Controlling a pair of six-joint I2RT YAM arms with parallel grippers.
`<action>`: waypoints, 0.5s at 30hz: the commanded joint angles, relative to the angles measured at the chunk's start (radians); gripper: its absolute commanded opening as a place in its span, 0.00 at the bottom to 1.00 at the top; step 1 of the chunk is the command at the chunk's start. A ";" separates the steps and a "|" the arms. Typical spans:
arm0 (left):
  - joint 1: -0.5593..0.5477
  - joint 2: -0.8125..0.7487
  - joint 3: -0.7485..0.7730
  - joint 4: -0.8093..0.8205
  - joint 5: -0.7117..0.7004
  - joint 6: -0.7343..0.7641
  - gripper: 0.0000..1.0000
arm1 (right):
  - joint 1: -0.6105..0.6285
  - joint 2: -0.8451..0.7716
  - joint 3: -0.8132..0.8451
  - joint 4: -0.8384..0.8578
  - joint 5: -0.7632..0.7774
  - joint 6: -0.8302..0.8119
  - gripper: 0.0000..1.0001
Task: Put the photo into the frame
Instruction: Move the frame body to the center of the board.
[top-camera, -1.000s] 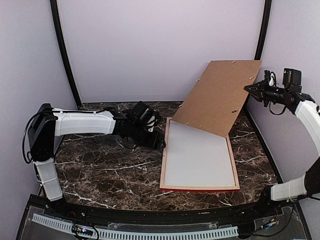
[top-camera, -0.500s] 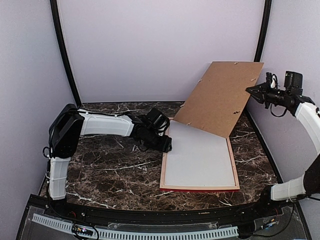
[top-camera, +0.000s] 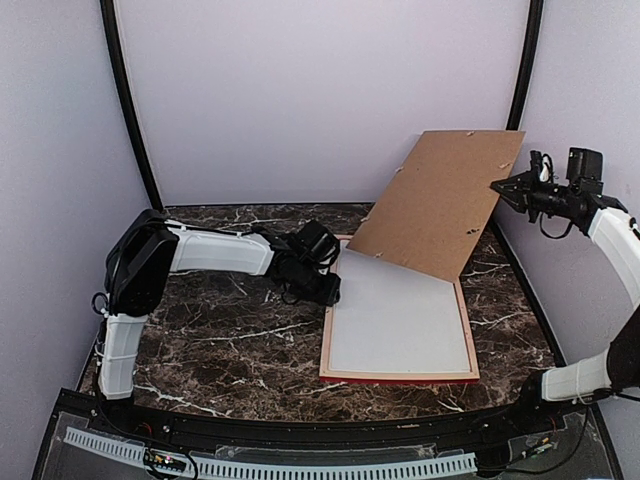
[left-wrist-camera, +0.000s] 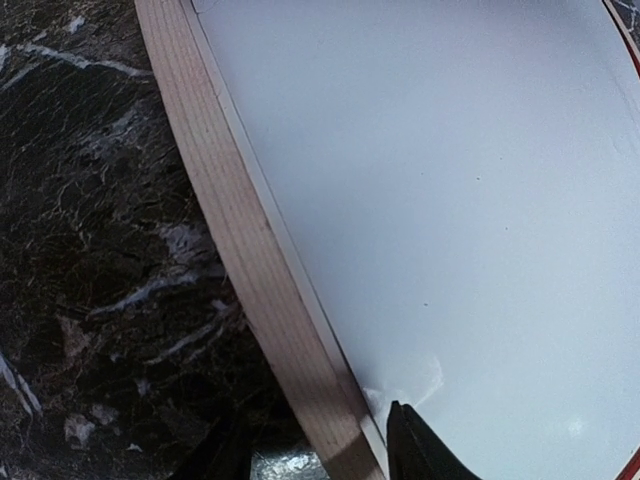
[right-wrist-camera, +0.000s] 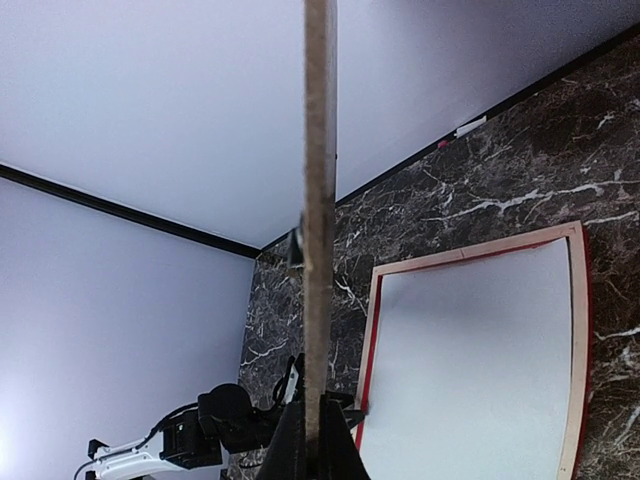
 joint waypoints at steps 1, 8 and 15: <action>-0.006 0.011 0.022 0.001 -0.022 -0.006 0.48 | -0.004 -0.023 0.005 0.099 -0.042 -0.007 0.00; -0.006 0.014 0.017 -0.011 -0.035 -0.020 0.41 | -0.004 -0.023 0.006 0.104 -0.047 -0.003 0.00; -0.007 -0.009 -0.022 -0.034 -0.087 -0.055 0.31 | -0.004 -0.026 -0.006 0.106 -0.054 -0.003 0.00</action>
